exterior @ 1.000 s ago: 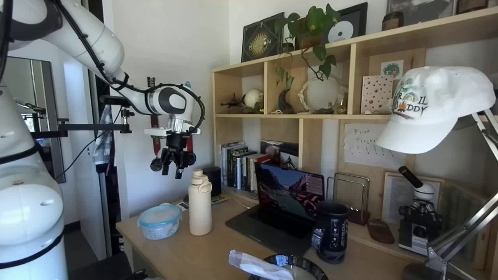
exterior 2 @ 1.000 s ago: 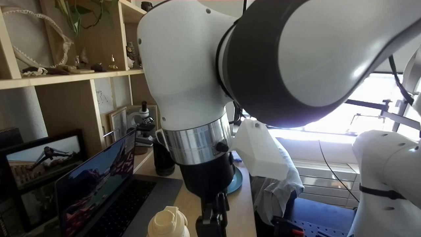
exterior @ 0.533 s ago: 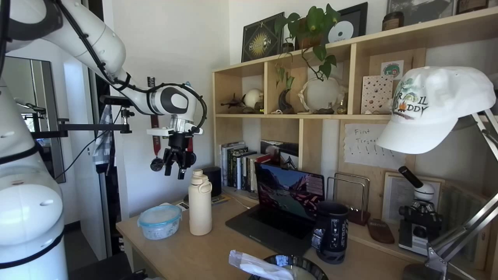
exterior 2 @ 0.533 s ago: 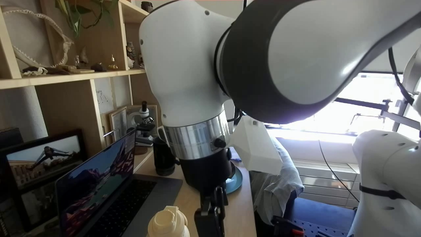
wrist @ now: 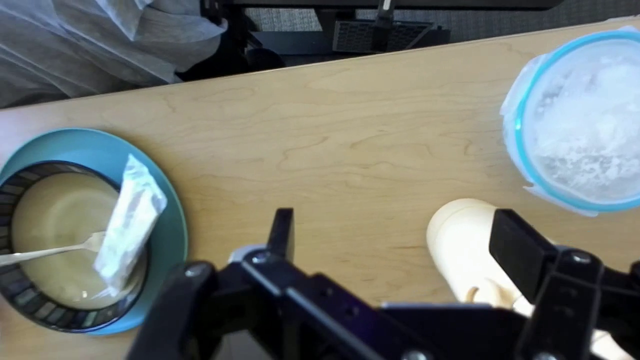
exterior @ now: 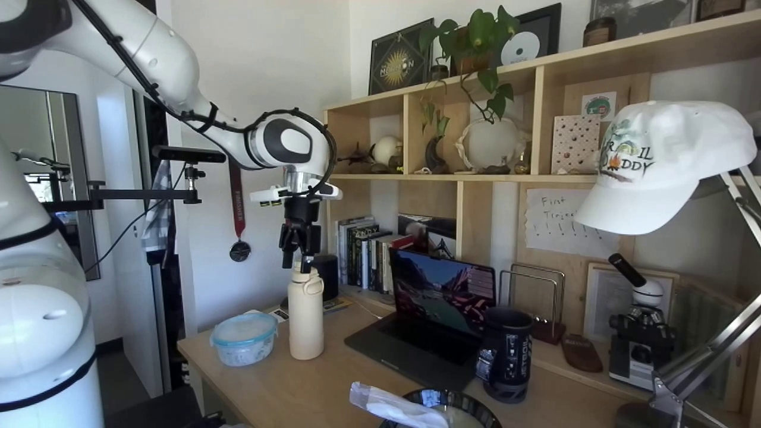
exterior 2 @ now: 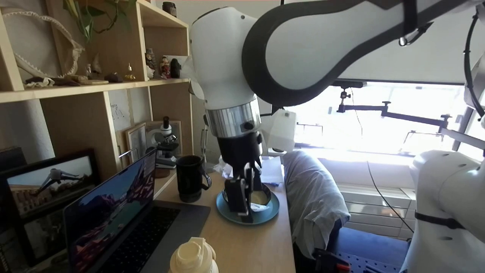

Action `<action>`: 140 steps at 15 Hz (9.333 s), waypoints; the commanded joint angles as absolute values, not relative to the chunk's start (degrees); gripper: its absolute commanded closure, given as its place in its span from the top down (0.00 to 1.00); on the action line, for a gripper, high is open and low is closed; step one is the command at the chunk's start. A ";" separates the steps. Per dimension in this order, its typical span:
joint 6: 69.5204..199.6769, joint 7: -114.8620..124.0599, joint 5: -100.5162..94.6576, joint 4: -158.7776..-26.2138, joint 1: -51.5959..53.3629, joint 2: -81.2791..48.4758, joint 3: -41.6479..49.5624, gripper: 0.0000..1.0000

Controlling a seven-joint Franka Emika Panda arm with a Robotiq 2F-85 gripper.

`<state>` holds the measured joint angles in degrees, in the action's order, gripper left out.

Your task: Press keys on the laptop

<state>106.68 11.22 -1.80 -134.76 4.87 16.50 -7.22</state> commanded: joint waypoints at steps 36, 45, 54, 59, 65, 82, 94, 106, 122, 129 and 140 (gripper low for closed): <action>148.18 -19.03 6.32 -117.15 -4.29 -22.45 -2.13 0.66; 149.55 -17.73 2.92 -107.78 -5.33 -30.98 -1.59 0.00; 159.55 -16.43 0.72 -103.42 -6.70 -36.91 -0.58 0.00; 166.88 -15.13 -1.31 -102.34 -6.08 -39.40 0.77 0.00; 173.45 -12.42 -3.72 -101.21 -5.27 -42.11 2.99 0.00; 176.12 -12.24 -3.64 -91.34 -6.53 -50.42 2.28 0.00; 175.30 -12.16 -3.57 -86.07 -6.82 -54.87 2.43 0.00; 173.26 -11.95 -2.94 -86.59 -8.62 -54.81 0.19 0.00; 176.17 -9.04 -2.32 -95.70 -8.12 -46.53 -0.26 0.00; 170.03 -7.15 -1.09 -105.62 -8.29 -37.63 -1.97 0.00; 156.30 -9.62 2.99 -106.57 -9.10 -34.80 -6.94 0.00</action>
